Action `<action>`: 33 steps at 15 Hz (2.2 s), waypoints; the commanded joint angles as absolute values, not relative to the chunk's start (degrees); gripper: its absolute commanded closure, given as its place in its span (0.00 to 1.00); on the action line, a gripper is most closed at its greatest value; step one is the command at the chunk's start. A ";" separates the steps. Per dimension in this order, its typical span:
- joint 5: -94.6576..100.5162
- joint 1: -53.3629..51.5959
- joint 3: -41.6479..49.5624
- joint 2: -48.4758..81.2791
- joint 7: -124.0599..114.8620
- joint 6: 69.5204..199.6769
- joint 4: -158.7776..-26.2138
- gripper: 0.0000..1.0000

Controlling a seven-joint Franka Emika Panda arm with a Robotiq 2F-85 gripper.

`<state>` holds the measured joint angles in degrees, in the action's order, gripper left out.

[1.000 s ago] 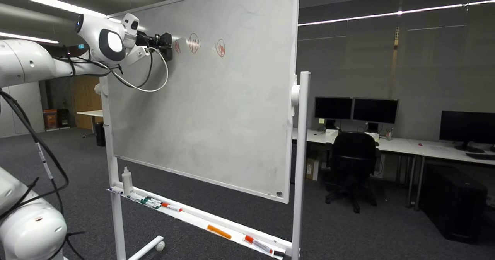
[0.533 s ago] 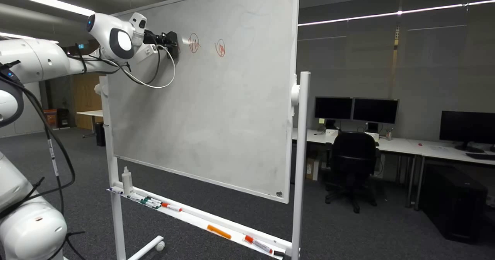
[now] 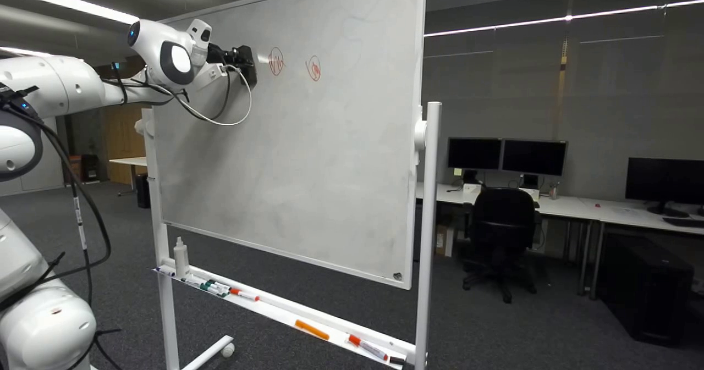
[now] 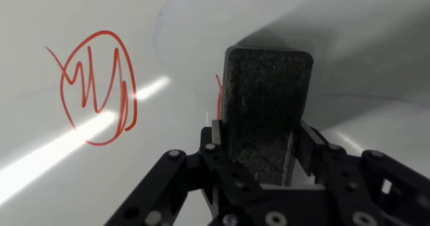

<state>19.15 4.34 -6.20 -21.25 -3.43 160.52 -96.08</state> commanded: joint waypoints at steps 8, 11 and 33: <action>17.45 5.31 -1.44 -19.47 -1.21 162.33 -93.48 0.69; 17.72 4.86 -1.66 -18.92 -1.22 162.60 -93.43 0.69; 15.27 1.82 -3.79 -19.43 1.09 163.07 -94.95 0.69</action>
<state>17.78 1.31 -7.41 -20.42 -0.82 160.54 -95.84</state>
